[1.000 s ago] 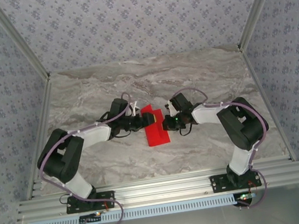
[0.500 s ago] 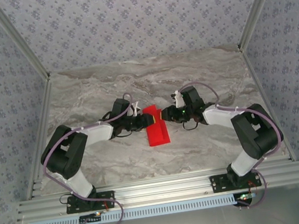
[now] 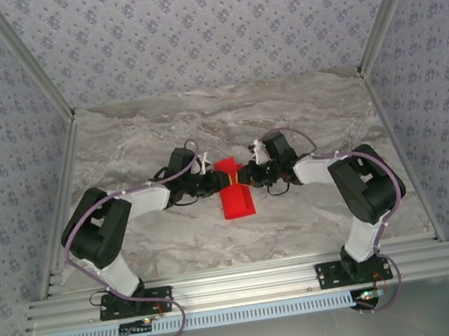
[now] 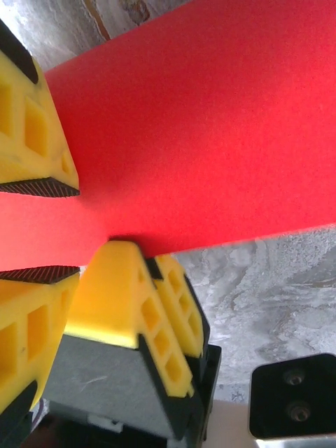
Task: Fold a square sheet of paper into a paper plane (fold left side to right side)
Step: First fold in half a square sheet of paper at the center of the table.
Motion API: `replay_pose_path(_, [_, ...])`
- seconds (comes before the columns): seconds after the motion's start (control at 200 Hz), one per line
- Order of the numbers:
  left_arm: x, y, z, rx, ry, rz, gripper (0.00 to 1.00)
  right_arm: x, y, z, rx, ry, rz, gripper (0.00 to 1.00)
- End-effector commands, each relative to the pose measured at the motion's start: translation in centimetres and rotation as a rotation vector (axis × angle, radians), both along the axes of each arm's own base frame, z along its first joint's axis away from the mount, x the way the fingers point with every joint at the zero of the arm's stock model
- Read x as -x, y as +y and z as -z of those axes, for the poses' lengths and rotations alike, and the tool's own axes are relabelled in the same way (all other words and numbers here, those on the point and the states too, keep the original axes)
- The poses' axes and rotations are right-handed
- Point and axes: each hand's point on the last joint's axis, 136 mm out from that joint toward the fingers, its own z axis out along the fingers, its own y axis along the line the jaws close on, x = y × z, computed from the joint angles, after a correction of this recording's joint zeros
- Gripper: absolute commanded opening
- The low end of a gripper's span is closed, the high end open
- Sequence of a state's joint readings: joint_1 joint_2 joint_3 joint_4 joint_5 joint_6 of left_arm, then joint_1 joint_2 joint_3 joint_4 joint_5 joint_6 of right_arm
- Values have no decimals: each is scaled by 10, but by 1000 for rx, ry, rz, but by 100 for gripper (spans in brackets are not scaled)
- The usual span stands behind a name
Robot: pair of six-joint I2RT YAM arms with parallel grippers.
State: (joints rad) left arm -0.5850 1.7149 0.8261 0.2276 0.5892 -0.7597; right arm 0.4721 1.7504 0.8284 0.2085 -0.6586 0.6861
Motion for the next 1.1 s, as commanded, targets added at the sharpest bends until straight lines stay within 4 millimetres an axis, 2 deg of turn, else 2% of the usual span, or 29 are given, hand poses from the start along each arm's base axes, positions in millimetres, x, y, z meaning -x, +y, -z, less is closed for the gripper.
replay_pose_path(0.0, [-4, 0, -17, -21, -57, 4, 37, -5, -2, 4, 53, -7, -5, 6])
replay_pose_path(0.13, [-3, 15, -20, -95, -83, -35, 47, -5, -13, 16, 157, -2, 0, 3])
replay_pose_path(0.255, [0, 29, -11, -170, -66, -65, 55, -7, -22, 26, 230, 8, 19, 3])
replay_pose_path(0.44, [0, 29, 8, -213, -22, -68, 60, -7, -29, 38, 285, 33, 36, 4])
replay_pose_path(0.605, [-5, 18, 17, -229, -2, -59, 62, -7, -28, 39, 286, 30, 37, 5])
replay_pose_path(0.839, [-9, 10, 31, -267, 28, -64, 60, -5, -28, 41, 289, 36, 33, 7])
replay_pose_path(1.094, [-8, 14, 50, -361, 61, -66, 46, -5, -27, 33, 279, 20, 30, 14])
